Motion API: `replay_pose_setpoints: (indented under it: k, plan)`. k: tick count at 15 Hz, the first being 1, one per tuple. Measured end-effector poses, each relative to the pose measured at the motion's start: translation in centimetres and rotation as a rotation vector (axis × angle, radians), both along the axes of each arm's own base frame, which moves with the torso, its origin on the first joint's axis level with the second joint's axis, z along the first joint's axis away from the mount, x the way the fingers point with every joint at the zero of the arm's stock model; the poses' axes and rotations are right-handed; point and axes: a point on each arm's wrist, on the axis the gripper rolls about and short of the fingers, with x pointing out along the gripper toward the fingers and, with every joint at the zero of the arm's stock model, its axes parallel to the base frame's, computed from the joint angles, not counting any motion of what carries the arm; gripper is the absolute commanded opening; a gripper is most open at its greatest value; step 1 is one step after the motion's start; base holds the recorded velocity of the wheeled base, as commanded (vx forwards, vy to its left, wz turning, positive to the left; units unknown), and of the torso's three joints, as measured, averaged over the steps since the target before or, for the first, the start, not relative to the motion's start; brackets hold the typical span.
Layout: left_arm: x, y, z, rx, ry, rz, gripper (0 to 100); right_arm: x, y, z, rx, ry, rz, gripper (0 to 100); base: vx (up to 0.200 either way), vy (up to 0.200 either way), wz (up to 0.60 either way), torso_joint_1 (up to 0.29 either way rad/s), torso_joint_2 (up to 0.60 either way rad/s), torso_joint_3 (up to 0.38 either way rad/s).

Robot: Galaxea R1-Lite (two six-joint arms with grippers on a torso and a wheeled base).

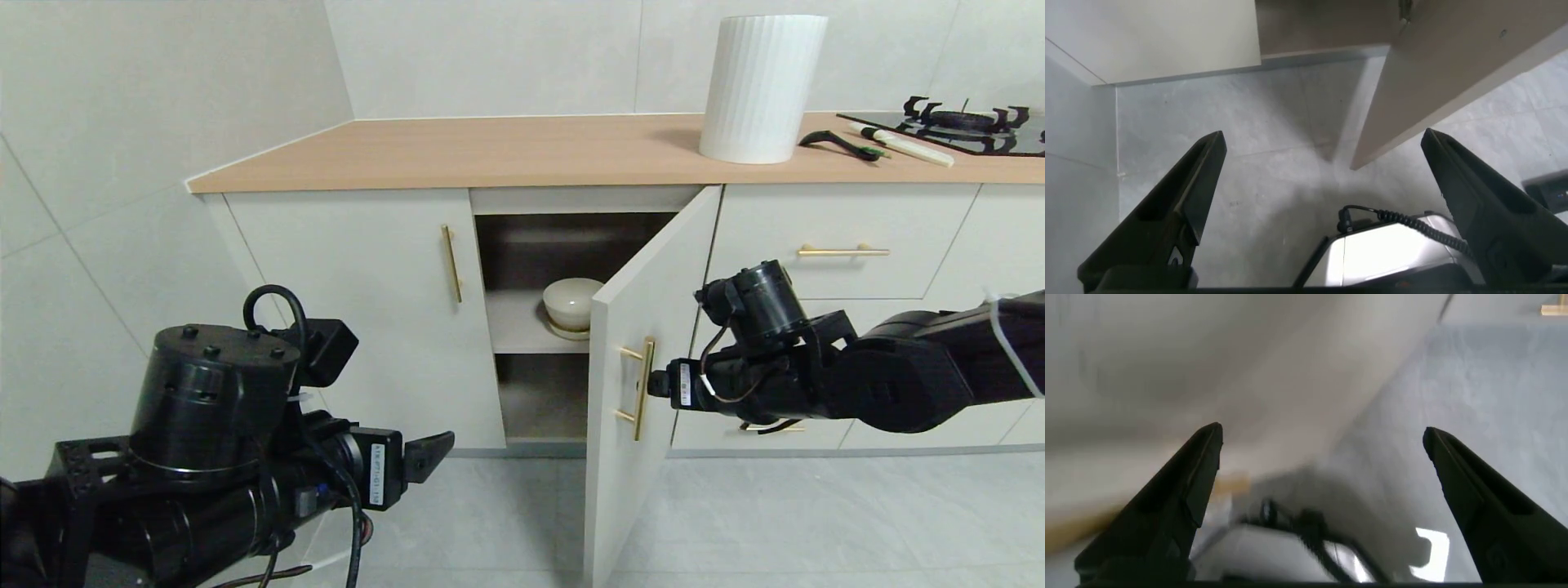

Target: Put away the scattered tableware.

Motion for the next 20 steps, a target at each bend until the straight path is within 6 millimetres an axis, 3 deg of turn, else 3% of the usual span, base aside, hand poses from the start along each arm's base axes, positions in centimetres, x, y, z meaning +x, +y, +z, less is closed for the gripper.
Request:
replay_pose_setpoints:
  k: [6, 14, 20]
  plan:
    - [0.0, 0.0, -0.1, 0.003, 0.004, 0.000, 100, 2.3, 0.9, -2.6, 0.026, -0.045, -0.019, 100, 0.000, 0.000, 0.00, 0.000, 0.00, 0.000]
    - [0.1, 0.0, -0.1, 0.003, 0.004, -0.001, 100, 3.1, 1.2, -3.5, 0.052, -0.058, -0.049, 100, 0.000, 0.000, 0.00, 0.000, 0.00, 0.000]
    - [0.0, 0.0, -0.2, 0.005, 0.008, -0.001, 100, 3.2, 1.3, -3.5, 0.075, -0.064, -0.060, 100, 0.200, 0.000, 0.00, 0.004, 0.00, 0.002]
